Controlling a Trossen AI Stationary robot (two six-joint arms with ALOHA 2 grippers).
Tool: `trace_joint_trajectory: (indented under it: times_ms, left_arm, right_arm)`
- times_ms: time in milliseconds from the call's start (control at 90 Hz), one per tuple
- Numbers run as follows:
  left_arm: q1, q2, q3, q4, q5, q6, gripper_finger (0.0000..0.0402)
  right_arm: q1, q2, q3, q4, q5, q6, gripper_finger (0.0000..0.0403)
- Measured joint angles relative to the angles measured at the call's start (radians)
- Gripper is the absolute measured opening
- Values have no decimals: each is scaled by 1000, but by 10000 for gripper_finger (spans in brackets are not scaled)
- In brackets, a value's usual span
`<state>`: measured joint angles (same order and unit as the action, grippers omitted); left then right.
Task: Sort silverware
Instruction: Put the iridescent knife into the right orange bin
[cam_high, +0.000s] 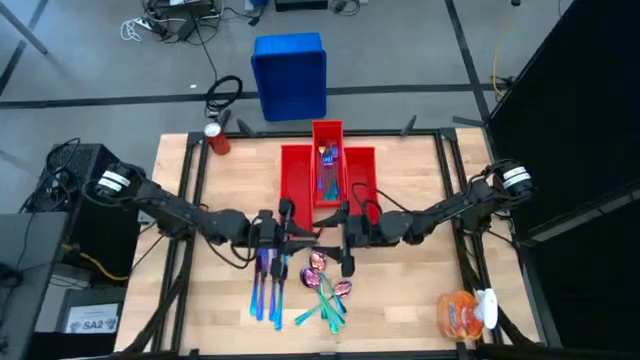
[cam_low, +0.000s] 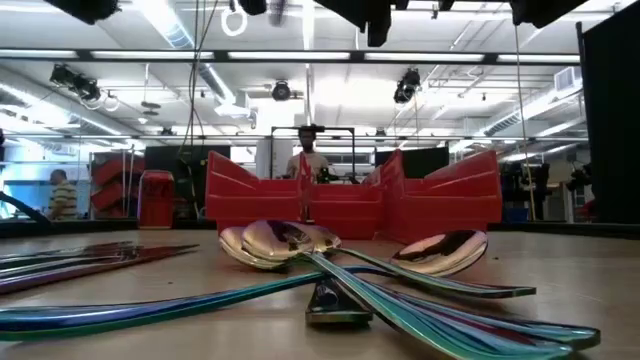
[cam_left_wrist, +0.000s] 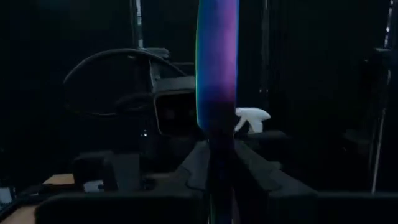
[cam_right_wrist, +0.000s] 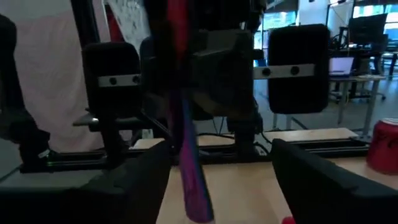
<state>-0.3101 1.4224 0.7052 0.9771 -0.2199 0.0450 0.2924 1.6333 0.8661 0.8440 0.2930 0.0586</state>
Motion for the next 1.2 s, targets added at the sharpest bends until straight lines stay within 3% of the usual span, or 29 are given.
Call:
trace_joint_trajectory:
  times_ms: [589,989,1200]
  left_arm:
    - [36,30,25,-62,20,-4,27]
    - [35,13,26,-108,6,-1,27]
    - [34,13,26,-117,6,-6,27]
  right_arm:
    - [19,0,0,-44,-9,-1,154]
    - [30,1,0,-52,20,-2,107]
    - [30,1,0,-67,29,-17,43]
